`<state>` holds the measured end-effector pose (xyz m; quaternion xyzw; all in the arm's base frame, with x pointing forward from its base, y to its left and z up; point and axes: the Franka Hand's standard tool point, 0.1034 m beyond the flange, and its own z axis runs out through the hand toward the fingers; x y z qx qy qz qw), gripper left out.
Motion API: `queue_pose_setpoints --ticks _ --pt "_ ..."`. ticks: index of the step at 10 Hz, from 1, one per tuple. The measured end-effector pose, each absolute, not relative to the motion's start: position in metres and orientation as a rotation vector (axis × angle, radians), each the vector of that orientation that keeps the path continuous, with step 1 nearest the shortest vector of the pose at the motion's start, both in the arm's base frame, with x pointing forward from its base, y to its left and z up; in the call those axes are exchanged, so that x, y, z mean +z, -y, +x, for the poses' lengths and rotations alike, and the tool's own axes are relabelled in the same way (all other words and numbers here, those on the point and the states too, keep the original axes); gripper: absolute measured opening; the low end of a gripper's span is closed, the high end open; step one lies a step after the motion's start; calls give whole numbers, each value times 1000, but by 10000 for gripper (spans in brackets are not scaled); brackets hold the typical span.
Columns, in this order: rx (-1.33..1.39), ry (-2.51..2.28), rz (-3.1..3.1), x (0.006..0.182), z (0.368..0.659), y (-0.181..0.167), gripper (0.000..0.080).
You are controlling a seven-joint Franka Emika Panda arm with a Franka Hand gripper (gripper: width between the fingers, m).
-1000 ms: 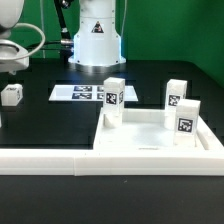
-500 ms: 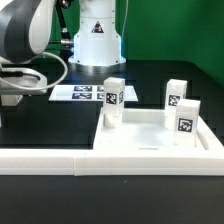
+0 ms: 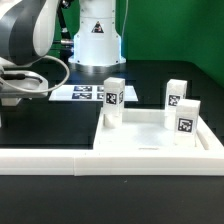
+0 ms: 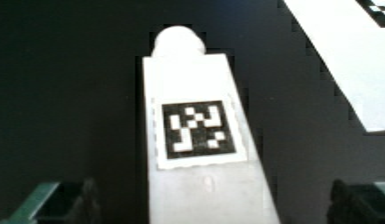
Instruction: Assemble square table
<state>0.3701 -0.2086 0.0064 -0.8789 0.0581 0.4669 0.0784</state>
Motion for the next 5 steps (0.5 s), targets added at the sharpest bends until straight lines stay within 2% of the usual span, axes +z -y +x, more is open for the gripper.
queue_pose_setpoints --ticks 1,3,4,5 --pt "1398 -174 -2631 6 370 209 649" --pt "1398 -174 -2631 6 370 209 391" --pt "1398 -175 -2631 7 370 209 391" --pt "1399 -175 -2631 7 370 209 291"
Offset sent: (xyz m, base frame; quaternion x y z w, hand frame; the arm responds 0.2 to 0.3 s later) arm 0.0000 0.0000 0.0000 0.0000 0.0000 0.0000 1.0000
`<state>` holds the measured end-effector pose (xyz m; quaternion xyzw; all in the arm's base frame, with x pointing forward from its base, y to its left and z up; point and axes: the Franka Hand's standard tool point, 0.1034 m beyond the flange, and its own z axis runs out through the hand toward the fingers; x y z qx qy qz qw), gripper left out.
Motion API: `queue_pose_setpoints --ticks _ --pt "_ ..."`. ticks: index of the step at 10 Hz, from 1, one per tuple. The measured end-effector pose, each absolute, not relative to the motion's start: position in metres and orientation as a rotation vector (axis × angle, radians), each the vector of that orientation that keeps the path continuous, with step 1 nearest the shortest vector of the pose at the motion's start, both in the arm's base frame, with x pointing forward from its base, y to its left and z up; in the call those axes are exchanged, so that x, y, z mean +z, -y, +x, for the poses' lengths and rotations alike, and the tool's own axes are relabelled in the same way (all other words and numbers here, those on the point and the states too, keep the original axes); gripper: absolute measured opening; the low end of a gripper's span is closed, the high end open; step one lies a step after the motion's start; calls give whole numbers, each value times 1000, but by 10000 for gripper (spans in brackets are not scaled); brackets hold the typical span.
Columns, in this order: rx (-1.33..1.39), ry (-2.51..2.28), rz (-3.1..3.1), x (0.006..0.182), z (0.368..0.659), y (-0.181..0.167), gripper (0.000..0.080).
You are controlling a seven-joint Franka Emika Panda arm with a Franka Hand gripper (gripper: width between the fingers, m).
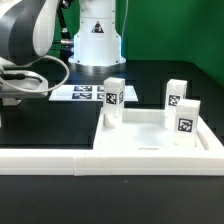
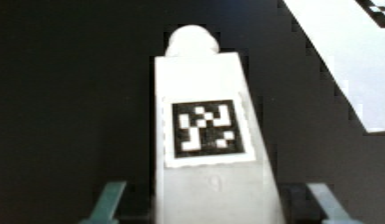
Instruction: Assemble square table
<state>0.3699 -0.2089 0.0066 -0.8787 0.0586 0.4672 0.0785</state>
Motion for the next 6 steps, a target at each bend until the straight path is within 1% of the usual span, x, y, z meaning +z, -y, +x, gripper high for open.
queue_pose_setpoints --ticks 4,5,6 --pt "1397 -168 -2629 8 371 209 291" --pt "1382 -136 -2628 18 380 209 291" --pt "1369 -110 -2613 39 393 207 291"
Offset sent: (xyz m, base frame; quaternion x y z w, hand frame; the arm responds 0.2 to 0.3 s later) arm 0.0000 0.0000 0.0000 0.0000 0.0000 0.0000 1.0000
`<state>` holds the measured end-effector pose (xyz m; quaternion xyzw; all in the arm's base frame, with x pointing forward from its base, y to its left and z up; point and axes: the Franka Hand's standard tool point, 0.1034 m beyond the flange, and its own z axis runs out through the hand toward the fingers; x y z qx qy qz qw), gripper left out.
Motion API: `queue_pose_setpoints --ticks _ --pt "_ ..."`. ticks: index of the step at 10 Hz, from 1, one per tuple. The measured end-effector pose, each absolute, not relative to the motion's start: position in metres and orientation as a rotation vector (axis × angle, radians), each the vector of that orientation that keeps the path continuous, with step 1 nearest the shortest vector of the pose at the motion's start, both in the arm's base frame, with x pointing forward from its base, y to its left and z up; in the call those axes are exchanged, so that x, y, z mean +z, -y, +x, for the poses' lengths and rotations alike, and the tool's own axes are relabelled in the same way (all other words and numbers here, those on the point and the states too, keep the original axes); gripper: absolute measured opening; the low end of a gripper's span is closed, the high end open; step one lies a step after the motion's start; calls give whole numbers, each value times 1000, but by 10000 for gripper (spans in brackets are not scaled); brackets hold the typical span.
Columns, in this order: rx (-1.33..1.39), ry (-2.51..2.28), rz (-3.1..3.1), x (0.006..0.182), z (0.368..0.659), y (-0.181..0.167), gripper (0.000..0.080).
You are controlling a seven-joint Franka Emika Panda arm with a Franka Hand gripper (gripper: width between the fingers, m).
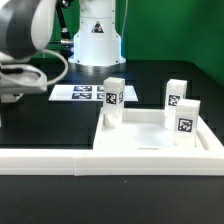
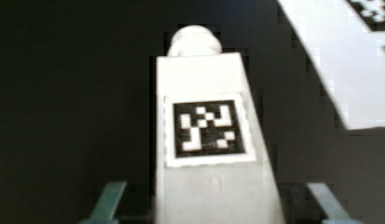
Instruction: Assemble square table
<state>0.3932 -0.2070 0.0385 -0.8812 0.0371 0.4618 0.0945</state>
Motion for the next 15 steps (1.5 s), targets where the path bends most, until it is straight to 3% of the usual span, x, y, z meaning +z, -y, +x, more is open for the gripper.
queue_pose_setpoints --ticks 3,4,6,8,9,11,13,15 --pt "1338 -105 -2585 106 428 198 292" --pt "1315 -103 -2592 118 432 196 292" --pt "1234 -105 -2654 104 437 203 293" --pt "1087 -110 -2730 109 440 200 293" --pt "974 -203 -2798 114 463 182 293" --pt "809 -197 -2895 144 508 139 293" --pt "615 -164 -2972 168 537 133 293" --pt "422 -177 -3032 161 540 140 293"
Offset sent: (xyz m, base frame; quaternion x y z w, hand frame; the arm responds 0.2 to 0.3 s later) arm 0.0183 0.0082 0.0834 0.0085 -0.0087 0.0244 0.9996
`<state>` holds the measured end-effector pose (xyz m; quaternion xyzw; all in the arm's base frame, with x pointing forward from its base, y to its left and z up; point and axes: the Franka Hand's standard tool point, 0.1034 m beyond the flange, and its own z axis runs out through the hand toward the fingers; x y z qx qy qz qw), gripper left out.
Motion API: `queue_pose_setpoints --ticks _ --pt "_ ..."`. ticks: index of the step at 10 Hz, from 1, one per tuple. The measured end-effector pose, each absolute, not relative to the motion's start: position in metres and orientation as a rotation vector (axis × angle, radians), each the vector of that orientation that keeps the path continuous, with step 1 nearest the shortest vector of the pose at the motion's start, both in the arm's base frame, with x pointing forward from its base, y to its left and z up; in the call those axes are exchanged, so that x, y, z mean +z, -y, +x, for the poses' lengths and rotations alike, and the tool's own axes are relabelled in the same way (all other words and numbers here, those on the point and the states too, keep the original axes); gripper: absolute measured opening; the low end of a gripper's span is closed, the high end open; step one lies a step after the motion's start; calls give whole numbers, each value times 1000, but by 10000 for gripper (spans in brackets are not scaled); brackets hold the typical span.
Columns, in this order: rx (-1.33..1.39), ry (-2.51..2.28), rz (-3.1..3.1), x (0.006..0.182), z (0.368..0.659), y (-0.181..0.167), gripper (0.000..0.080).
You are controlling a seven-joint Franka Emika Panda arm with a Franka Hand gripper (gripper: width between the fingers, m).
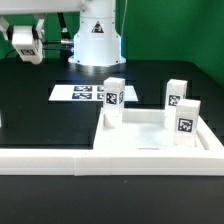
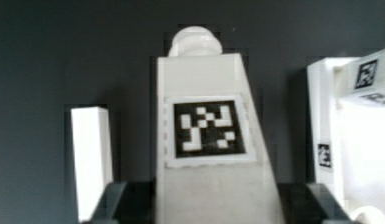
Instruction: Assemble square table
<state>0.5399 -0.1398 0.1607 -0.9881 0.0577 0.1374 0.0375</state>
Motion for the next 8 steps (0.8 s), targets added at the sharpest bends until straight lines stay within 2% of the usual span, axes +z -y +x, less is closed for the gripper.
queue_pose_setpoints --ticks 2,3,5,6,7,8 --pt "259 -185 -3072 161 542 143 293" --pt "94 -240 -3098 160 552 140 293" --pt "-170 -345 -3104 152 574 90 293" --pt "-406 -445 -3083 156 599 65 293" --pt "-528 -402 -3077 155 602 47 293" --pt "-557 -382 -3084 151 596 55 293"
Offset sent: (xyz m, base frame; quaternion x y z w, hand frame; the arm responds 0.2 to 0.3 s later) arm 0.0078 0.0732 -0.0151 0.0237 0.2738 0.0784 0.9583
